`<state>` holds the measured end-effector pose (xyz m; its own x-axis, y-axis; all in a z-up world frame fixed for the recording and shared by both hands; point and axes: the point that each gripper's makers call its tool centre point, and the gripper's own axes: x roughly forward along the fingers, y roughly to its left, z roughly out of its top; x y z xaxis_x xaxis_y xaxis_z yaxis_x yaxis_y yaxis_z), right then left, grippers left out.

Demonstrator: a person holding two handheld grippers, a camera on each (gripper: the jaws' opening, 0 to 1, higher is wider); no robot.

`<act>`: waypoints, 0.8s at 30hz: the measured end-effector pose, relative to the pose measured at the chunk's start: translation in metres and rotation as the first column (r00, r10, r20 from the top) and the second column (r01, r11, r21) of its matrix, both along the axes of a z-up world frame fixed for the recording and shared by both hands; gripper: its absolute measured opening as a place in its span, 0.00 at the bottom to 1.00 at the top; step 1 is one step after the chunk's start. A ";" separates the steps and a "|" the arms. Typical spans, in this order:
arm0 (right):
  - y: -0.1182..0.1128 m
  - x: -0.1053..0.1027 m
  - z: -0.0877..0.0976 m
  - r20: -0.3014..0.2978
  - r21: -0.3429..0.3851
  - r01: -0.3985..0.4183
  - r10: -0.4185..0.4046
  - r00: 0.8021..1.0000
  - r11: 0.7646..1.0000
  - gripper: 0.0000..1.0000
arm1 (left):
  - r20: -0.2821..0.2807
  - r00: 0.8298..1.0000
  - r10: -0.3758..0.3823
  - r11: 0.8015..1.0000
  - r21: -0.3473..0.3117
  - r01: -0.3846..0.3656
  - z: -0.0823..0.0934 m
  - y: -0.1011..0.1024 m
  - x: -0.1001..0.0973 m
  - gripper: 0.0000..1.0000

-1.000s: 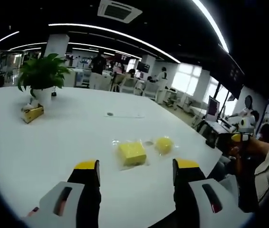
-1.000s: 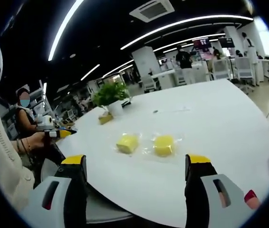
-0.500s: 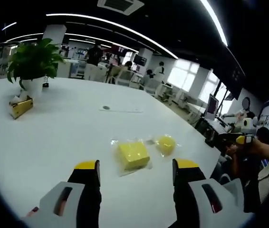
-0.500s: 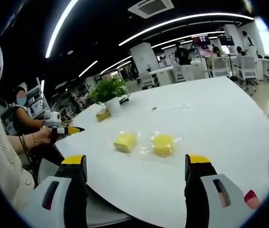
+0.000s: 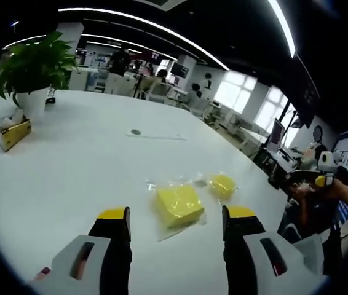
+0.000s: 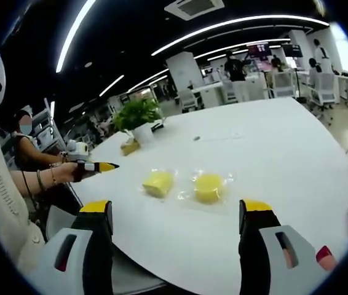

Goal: Compare the silicone blocks by pressing each to a similar depth, holding the contact briefly, and releasing to observe deformation and rebound differences across the visible hardness samples.

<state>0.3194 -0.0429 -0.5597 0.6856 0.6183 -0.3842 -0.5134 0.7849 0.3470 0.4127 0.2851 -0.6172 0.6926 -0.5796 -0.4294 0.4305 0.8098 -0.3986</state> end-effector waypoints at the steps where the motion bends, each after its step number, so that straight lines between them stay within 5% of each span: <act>1: -0.001 0.001 -0.001 0.000 -0.003 0.002 -0.002 1.000 1.000 0.78 | -0.004 1.000 -0.001 1.000 0.003 0.001 -0.003 -0.001 0.005 0.60; 9: -0.007 0.009 0.000 0.004 -0.039 0.026 -0.025 1.000 0.999 0.78 | -0.030 0.999 -0.011 1.000 -0.017 0.010 -0.017 -0.011 0.028 0.59; 24: -0.015 0.030 0.012 0.024 -0.079 0.048 -0.046 0.999 0.996 0.78 | -0.145 0.989 0.005 0.986 -0.166 -0.029 -0.059 -0.021 0.065 0.56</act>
<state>0.3490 -0.0583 -0.5480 0.7219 0.5536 -0.4151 -0.4823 0.8328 0.2718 0.4779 0.2642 -0.6759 0.6409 -0.6403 -0.4234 0.3458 0.7332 -0.5855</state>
